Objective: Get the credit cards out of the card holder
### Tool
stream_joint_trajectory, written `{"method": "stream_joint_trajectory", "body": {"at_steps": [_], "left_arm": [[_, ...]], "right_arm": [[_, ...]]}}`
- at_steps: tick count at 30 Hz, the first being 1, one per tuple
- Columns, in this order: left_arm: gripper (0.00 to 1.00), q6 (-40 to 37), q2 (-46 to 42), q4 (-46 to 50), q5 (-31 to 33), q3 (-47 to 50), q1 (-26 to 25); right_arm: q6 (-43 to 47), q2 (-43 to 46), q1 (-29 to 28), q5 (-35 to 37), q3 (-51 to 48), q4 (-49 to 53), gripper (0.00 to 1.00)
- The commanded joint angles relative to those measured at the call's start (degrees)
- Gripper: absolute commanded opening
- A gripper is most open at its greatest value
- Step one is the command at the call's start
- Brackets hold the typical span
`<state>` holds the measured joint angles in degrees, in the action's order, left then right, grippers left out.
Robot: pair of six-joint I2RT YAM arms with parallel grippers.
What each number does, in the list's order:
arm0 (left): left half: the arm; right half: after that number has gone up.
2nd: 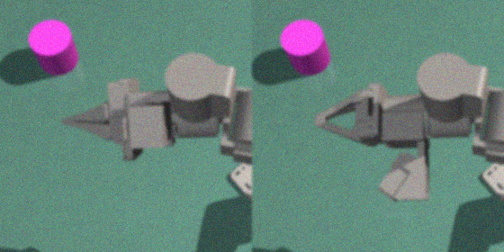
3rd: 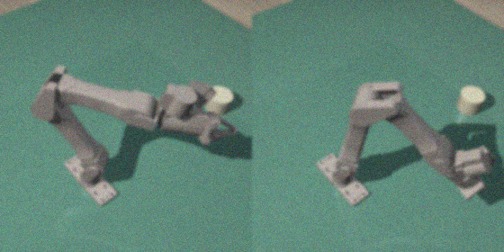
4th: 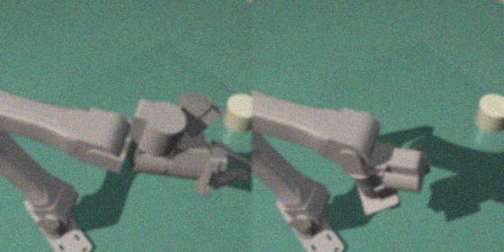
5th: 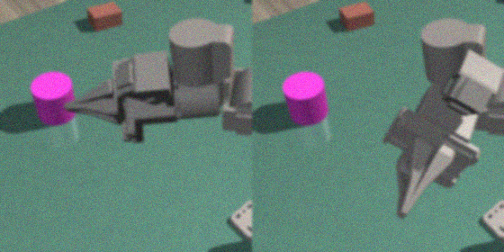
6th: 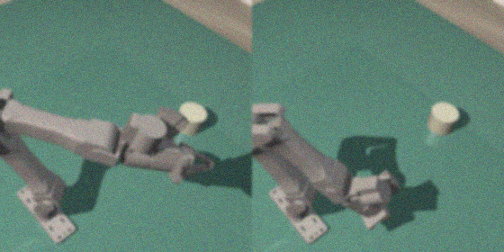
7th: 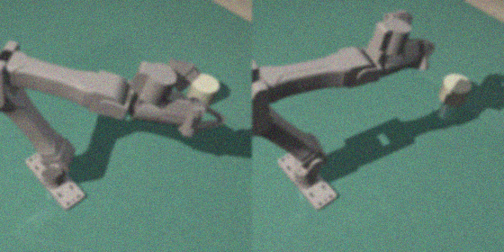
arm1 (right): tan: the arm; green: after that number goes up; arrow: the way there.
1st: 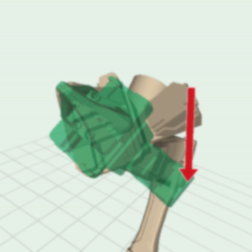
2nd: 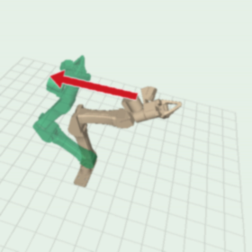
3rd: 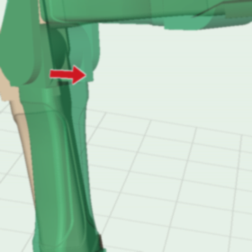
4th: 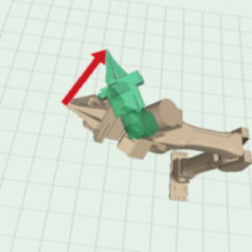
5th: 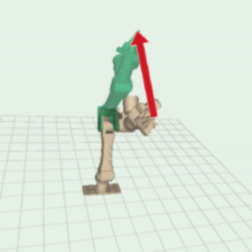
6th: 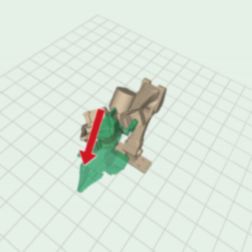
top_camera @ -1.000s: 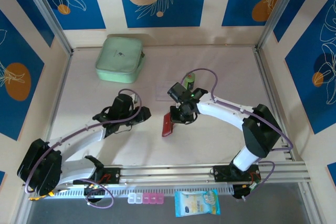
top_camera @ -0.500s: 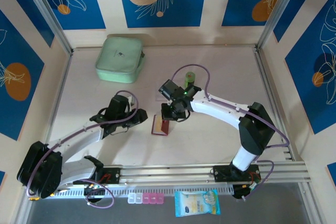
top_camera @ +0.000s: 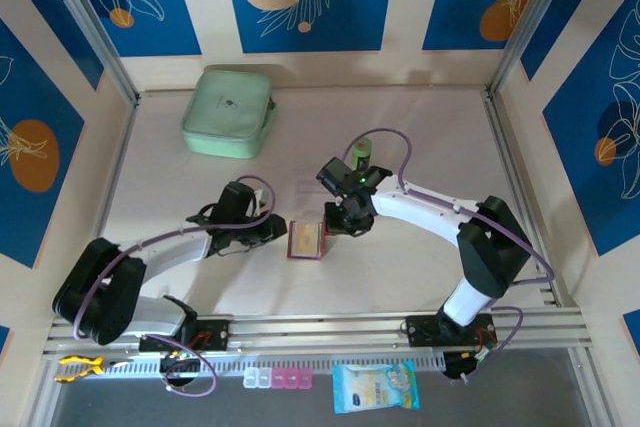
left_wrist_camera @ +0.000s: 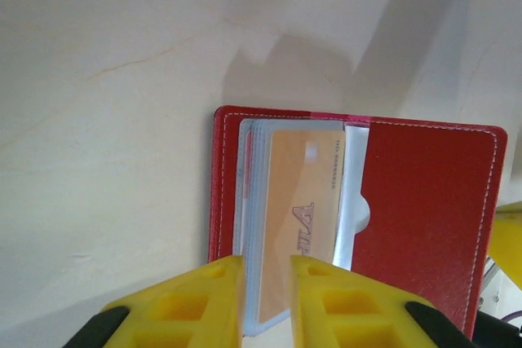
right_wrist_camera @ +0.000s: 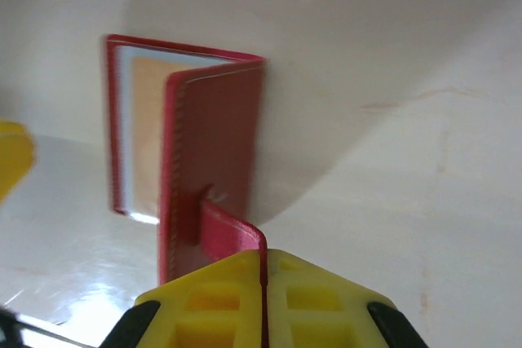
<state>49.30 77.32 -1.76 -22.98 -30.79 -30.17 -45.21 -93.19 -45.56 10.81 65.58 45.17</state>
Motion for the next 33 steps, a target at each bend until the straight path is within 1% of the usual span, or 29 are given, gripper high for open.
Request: {"method": "stream_joint_trajectory", "body": {"at_steps": [1,8,13,19,25,33], "left_arm": [[0.21,0.9,1.4,-3.3,-2.2,1.4,-0.4],[0.19,3.0,5.1,-7.7,-2.6,2.9,-0.6],[0.18,3.5,6.4,-9.0,-2.3,3.5,-0.7],[0.18,3.4,7.9,-9.5,-2.5,3.3,-0.6],[0.14,3.5,8.4,-9.7,-1.2,3.0,-0.6],[0.13,2.8,10.5,-8.2,-0.5,1.4,-0.4]], "right_arm": [[0.0,1.9,0.2,3.3,-2.3,3.1,0.07],[-1.3,0.9,0.9,4.9,-5.5,2.2,0.07],[-1.9,-1.3,1.2,5.3,-5.5,2.0,0.06],[-1.6,-4.5,1.2,5.1,-4.3,1.0,0.06],[-1.3,-7.1,1.2,5.0,-2.6,-0.2,0.06],[-0.1,-10.7,1.4,6.1,1.4,-0.5,0.06]]}}
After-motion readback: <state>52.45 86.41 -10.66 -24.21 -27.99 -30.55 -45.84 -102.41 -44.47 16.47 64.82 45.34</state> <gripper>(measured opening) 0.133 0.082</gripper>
